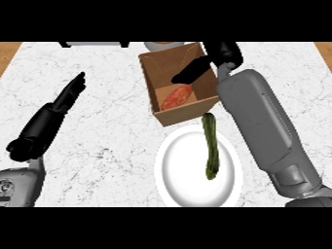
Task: Pick the sweet potato from the plate and place it in the cardboard box
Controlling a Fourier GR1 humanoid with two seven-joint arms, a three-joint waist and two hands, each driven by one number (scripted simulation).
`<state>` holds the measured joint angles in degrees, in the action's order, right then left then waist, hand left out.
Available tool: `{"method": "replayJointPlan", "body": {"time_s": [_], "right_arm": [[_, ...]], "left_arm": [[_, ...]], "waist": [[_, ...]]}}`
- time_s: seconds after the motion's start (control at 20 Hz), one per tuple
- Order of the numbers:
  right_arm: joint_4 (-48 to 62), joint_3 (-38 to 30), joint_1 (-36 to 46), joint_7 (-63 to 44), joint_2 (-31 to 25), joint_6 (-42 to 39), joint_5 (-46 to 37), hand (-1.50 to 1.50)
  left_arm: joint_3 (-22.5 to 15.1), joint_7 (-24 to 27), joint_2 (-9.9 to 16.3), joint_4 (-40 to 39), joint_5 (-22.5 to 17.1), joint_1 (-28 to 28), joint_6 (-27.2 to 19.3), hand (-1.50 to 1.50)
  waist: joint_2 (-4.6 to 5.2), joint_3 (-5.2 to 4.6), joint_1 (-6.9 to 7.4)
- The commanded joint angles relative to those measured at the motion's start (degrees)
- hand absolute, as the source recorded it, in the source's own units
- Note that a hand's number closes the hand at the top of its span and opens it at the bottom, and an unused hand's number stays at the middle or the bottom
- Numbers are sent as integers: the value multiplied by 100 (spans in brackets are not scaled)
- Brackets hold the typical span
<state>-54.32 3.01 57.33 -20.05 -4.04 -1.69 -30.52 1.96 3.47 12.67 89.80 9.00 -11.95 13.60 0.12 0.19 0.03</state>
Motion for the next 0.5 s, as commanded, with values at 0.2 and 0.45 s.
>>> {"method": "replayJointPlan", "body": {"time_s": [0.2,0.45], "right_arm": [[-370,-1688,-395,645,287,1348,1368,-150],[-41,-2132,-544,1374,31,1485,1739,-150]], "left_arm": [[-82,-25,-117,-19,70,1,-70,0],[93,-58,46,-164,-57,-256,119,0]], "waist": [[10,-11,17],[17,-16,41]]}}
